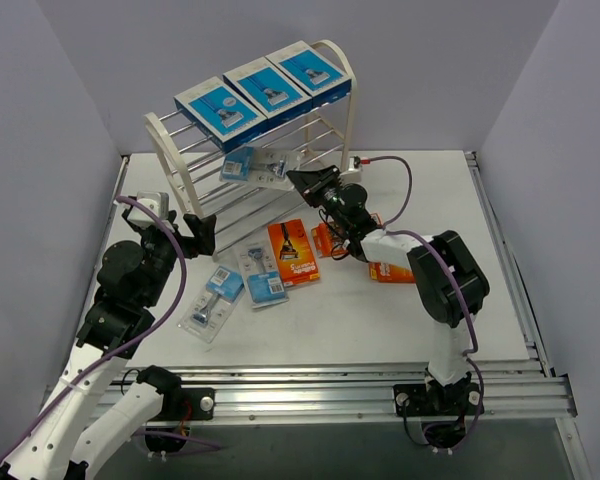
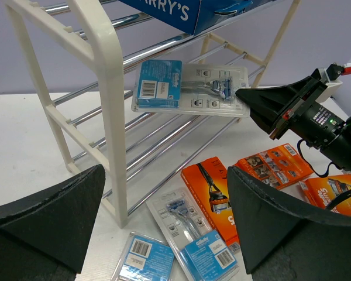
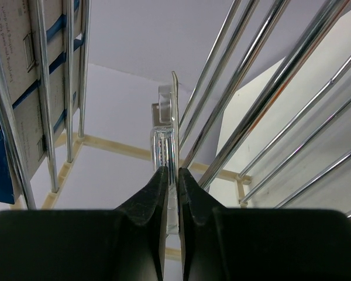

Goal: Place and organize the shaving razors onto the shelf
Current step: Place the shaving razor onto shelf

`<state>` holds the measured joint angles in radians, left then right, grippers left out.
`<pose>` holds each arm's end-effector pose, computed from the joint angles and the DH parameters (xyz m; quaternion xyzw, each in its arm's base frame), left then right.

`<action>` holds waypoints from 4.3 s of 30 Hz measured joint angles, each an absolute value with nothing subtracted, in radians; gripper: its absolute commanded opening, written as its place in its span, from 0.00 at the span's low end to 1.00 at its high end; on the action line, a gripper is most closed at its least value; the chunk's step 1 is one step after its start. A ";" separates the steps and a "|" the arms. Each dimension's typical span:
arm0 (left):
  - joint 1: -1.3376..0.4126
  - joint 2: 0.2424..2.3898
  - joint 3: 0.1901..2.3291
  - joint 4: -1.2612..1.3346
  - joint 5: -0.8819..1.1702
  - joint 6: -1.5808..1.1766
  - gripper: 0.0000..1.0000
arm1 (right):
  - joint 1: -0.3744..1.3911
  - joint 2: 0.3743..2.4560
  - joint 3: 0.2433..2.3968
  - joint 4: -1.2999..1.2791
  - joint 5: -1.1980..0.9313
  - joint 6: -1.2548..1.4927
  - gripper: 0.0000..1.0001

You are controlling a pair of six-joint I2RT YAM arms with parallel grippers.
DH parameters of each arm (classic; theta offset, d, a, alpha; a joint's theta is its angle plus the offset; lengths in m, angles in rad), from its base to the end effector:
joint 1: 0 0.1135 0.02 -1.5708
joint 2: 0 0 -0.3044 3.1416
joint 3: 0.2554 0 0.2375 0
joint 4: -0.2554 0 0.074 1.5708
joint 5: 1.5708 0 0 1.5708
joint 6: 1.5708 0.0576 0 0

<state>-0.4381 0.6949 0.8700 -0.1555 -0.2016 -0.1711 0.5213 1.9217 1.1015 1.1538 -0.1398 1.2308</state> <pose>0.1248 -0.0457 0.4101 0.0215 0.7000 -0.1458 0.6988 0.3854 0.2306 0.3151 0.1476 0.5622 0.6503 0.4892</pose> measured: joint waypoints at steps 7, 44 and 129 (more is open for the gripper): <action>-0.438 0.694 0.870 -0.155 -0.202 -0.171 0.94 | 0.511 1.920 1.100 1.167 -0.118 1.264 0.00; -0.474 0.716 0.870 -0.155 -0.201 -0.171 0.94 | 0.512 1.976 1.146 1.254 0.457 1.330 0.00; -0.515 0.691 0.870 -0.170 -0.207 -0.145 0.94 | 0.405 1.882 1.286 0.724 0.142 1.124 0.54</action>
